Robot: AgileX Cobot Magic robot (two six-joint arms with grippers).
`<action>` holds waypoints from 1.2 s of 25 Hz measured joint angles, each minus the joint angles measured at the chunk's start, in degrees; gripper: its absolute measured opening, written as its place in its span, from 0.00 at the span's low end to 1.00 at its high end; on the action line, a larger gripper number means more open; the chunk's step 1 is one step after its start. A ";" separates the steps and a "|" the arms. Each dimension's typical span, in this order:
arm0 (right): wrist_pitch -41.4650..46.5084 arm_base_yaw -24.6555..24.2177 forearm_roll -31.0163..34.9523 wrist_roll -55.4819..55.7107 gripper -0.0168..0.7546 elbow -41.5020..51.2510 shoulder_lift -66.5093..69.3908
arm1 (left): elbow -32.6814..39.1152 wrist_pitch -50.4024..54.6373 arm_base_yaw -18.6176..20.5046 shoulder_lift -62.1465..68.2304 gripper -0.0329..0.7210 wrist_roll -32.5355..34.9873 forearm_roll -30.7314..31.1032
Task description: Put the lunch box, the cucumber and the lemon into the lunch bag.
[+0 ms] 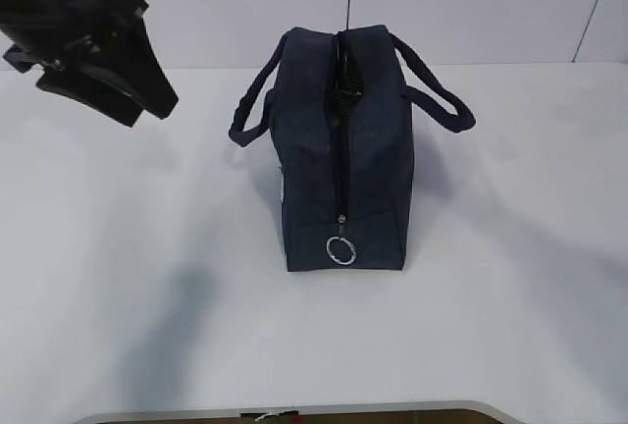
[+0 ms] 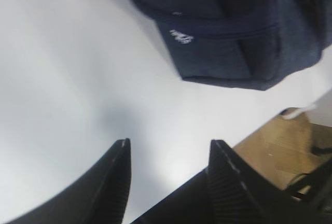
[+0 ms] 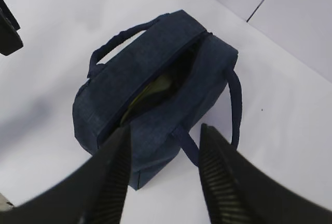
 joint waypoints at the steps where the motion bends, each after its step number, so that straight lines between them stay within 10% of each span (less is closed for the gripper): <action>1: -2.65 0.00 0.00 0.02 0.48 2.69 -1.70 | 0.00 0.12 0.00 -0.55 0.51 -1.40 2.04; 14: -44.44 0.00 5.23 -0.25 0.48 42.32 -18.90 | 4.37 0.61 0.00 -13.82 0.44 -5.85 11.31; 30: -61.51 0.00 9.24 0.33 0.48 52.35 -9.25 | 12.59 1.83 0.00 -34.63 0.43 -5.85 21.28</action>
